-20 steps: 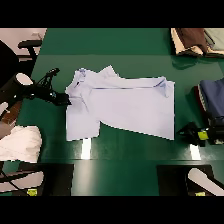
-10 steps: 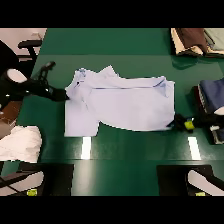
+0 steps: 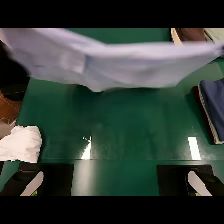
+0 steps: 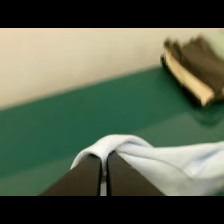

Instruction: Fold the shirts.

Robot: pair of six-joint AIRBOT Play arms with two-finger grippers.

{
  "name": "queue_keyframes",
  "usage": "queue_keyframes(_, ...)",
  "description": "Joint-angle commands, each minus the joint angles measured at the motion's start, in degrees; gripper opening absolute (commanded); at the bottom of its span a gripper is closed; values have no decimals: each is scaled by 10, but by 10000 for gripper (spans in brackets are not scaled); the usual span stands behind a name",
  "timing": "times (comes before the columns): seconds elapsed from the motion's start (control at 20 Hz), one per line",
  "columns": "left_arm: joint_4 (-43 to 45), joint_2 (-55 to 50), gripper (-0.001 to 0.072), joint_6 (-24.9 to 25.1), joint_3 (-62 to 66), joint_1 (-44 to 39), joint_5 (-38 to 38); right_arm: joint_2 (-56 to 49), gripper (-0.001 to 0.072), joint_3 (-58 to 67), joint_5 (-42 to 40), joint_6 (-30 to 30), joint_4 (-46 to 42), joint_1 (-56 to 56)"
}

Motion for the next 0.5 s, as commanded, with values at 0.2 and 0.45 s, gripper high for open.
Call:
queue_keyframes(0.2, 42, 54, 26, -88, 185, 0, 42, -43, 11, 354, 114, 79, -177, 1)
queue_keyframes(0.45, 82, -19, 26, -148, 186, 0, -128, -98, 10, 308, 154, 82, -176, 1)
